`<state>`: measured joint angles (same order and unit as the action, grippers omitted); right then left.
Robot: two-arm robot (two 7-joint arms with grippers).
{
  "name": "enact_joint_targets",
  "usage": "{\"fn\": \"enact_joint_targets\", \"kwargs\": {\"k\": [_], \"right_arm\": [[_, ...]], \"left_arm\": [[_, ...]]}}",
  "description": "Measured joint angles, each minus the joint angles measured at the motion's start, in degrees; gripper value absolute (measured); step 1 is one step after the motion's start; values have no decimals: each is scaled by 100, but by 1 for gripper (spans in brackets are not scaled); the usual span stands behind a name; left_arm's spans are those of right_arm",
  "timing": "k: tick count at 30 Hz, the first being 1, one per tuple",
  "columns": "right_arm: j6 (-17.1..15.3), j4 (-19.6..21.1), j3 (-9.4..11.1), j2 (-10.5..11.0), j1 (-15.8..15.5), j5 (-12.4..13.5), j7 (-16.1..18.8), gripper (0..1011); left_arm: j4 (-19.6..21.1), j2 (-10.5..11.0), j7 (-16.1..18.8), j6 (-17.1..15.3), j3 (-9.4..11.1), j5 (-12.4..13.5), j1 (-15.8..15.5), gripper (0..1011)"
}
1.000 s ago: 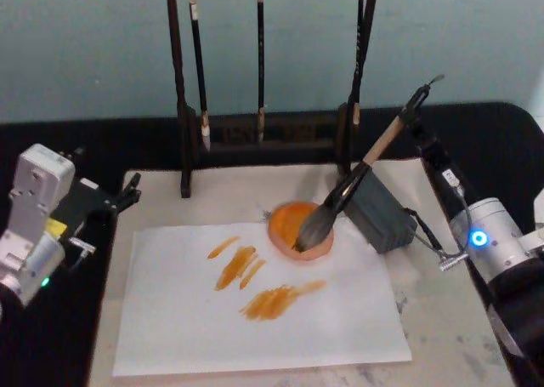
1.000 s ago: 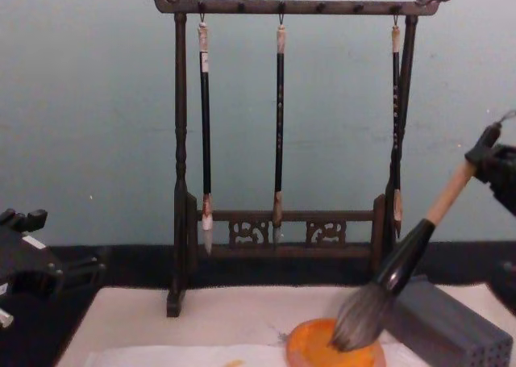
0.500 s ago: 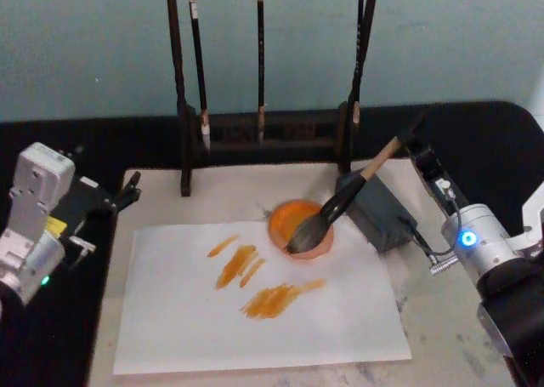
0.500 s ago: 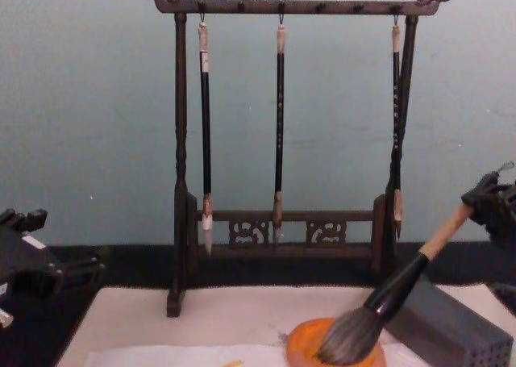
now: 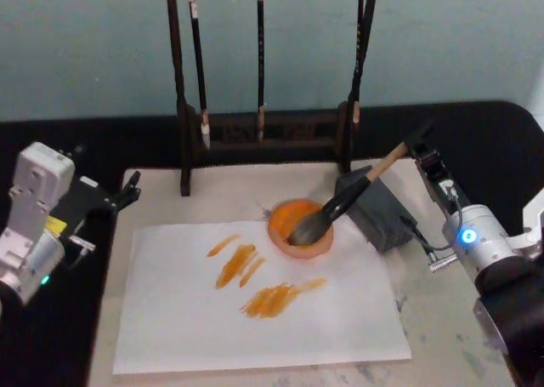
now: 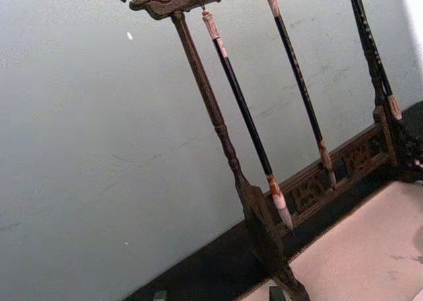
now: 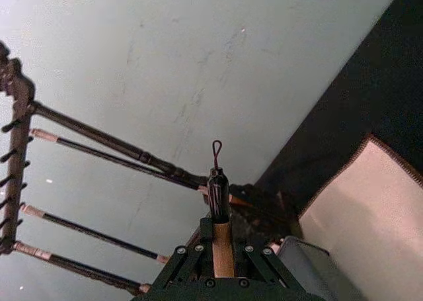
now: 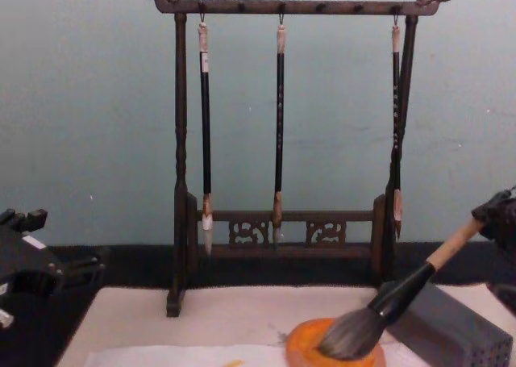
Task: Pick up the brush from the inkstone, write on the paper, then place the brush back to its original position.
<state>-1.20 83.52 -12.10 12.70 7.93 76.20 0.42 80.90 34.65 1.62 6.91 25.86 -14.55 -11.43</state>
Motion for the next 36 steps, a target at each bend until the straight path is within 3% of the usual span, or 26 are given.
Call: {"fn": "enact_joint_targets", "kwargs": {"k": [15,36], "right_arm": [[107,-318,-114,10,202,330,17,177],[540,-749,-362,-142,459,432,-66,177]], "left_arm": [[0,0,0,0,0,0,0,1001],[0,0,0,0,0,0,0,1001]]}}
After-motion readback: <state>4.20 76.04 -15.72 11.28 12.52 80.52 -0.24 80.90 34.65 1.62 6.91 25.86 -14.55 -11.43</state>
